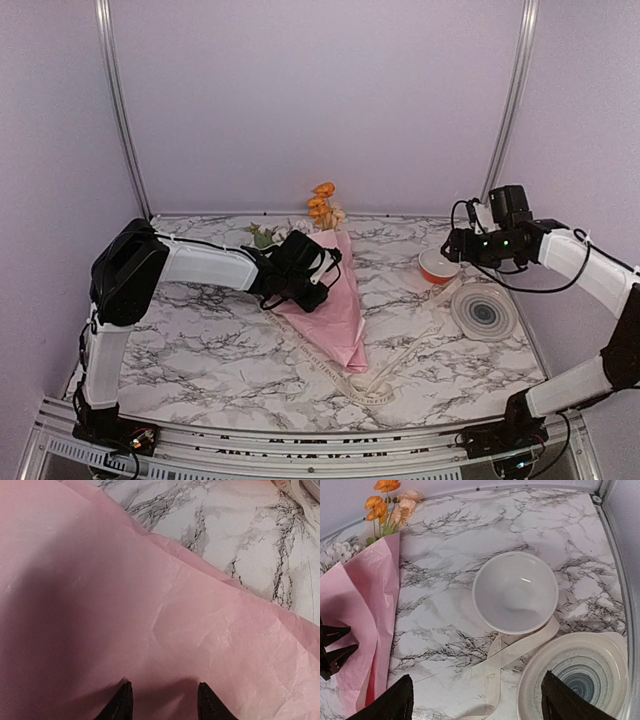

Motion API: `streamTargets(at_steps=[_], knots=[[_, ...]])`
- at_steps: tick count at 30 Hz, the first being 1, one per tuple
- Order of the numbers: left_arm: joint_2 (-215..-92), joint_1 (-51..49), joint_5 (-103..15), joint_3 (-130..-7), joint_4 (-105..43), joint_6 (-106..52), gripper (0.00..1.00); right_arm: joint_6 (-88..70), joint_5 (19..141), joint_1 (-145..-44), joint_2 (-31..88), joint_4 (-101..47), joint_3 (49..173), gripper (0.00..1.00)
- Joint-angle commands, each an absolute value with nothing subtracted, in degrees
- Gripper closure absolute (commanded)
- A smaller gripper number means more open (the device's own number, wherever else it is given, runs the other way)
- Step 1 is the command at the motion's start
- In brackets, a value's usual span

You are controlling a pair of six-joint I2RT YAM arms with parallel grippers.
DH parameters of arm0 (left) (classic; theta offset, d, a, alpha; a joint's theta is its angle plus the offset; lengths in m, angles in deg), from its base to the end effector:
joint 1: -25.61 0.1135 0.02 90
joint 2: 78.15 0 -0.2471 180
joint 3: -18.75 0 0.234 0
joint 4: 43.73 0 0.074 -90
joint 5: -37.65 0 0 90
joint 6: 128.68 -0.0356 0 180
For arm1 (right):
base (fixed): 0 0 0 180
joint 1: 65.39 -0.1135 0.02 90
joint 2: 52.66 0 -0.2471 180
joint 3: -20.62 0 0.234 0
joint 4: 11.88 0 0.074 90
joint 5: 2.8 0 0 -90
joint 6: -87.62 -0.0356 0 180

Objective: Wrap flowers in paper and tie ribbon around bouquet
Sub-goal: Pick up the folded bouquet from the center of the board.

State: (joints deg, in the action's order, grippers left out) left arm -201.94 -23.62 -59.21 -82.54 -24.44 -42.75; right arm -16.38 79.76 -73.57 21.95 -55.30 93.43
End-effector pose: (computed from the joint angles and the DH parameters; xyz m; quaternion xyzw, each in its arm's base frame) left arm 0.3004 -0.3419 0.1564 0.3869 0.8253 -0.1061 0.3974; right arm 0.2619 0.0423 0.2668 0.0222 0.9227 0.1320 0.3615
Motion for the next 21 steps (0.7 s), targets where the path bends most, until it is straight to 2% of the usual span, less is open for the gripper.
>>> streamTargets(at_steps=[1, 3, 6, 7, 14, 18, 21], knots=[[-205.1, -23.6, -55.87, -84.01, -19.64, -43.73, 0.56, -13.74, 93.2, -81.4, 24.46, -65.16, 101.63, 0.13], [-205.47, -23.61, -55.1, -84.45, -19.64, -43.65, 0.56, -12.25, 85.55, -84.05, 25.8, -62.18, 102.29, 0.11], [-205.73, -23.56, -55.03, -84.33, -19.64, -43.67, 0.55, -15.92, 58.12, -86.2, 29.92, -49.91, 97.43, 0.11], [-205.85, -23.57, -54.8, -84.15, -19.64, -43.68, 0.55, -18.18, 53.19, -87.54, 32.48, -47.18, 95.66, 0.12], [-206.21, -23.6, -53.85, -83.8, -19.64, -43.05, 0.55, -28.33, 41.66, -92.08, 48.67, -33.95, 91.85, 0.15], [-206.3, -23.53, -54.23, -83.52, -19.64, -43.15, 0.55, -30.02, 38.14, -94.38, 54.78, -32.22, 94.19, 0.16], [-206.37, -23.57, -54.42, -83.34, -19.7, -43.0, 0.55, -30.53, 38.33, -94.91, 58.21, -33.38, 95.14, 0.21]])
